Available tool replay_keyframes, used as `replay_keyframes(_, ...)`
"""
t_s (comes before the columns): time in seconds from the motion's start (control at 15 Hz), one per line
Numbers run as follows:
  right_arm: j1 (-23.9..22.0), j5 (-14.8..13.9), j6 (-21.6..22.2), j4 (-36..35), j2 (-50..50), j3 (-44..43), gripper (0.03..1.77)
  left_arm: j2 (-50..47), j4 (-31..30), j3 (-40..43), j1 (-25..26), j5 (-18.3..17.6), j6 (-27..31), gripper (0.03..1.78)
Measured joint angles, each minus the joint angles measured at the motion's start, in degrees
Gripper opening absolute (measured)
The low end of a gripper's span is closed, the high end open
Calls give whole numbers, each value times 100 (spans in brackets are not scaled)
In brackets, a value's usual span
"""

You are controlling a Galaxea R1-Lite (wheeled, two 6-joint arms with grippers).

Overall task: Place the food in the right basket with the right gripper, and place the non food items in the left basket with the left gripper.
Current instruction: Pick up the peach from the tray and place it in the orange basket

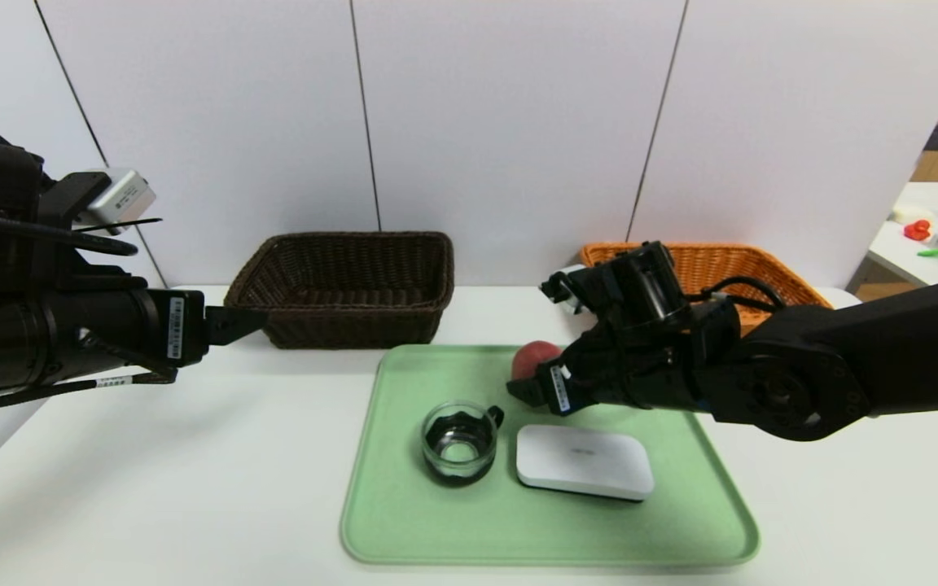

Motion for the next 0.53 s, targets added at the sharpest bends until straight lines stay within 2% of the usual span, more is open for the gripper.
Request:
replay_keyframes(0.13,5,-112,2,-127,116,-2,171,13,-9,-5,2,0,0,169)
replay_keyframes(0.53,5,-151,151,-257,330,-18,171,33,0,2,0,-9,0,169)
